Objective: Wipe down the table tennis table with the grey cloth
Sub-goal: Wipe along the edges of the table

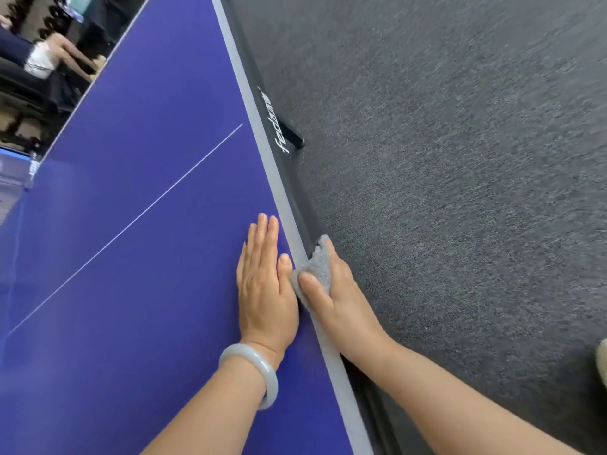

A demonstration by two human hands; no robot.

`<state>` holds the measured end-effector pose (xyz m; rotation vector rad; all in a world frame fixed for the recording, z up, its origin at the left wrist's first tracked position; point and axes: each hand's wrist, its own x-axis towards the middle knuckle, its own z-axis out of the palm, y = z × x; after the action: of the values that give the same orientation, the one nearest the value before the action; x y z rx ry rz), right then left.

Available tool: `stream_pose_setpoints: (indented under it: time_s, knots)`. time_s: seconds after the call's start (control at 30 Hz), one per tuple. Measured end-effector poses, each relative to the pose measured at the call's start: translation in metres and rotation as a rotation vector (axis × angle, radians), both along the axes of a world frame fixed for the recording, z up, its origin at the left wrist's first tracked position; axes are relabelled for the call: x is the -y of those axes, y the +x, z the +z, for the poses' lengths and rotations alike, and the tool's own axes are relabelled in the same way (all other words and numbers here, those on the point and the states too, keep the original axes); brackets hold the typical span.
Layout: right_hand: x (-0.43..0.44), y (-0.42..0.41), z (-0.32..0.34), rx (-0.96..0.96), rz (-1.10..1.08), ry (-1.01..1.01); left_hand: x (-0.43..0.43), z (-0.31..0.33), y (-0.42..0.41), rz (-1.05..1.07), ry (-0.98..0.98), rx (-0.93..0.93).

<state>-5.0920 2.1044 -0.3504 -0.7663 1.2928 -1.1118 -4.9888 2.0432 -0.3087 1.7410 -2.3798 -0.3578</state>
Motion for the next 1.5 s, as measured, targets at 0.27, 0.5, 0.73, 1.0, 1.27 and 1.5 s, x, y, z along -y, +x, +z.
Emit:
stream_pose_setpoints:
  time_s: [0.27, 0.5, 0.73, 1.0, 1.27, 1.5]
  knots:
    - [-0.055, 0.007, -0.009, 0.099, -0.028, -0.194, 0.000, 0.001, -0.004, -0.007, -0.023, 0.008]
    - [0.039, -0.003, -0.015, 0.071, -0.055, -0.109, 0.002, -0.001, -0.001, 0.003, -0.018, 0.016]
    - [-0.022, 0.004, -0.017, 0.149, -0.110, -0.239, 0.002, -0.001, -0.002, -0.009, -0.025, 0.026]
    - [0.073, -0.009, -0.013, 0.099, -0.005, -0.047, 0.002, -0.001, -0.002, -0.016, -0.044, 0.027]
    - [0.017, -0.004, -0.006, 0.131, 0.007, 0.008, 0.000, 0.003, -0.006, 0.016, -0.016, 0.030]
    - [-0.054, -0.003, -0.006, 0.114, 0.159, 0.063, 0.002, 0.000, -0.003, -0.010, -0.028, 0.047]
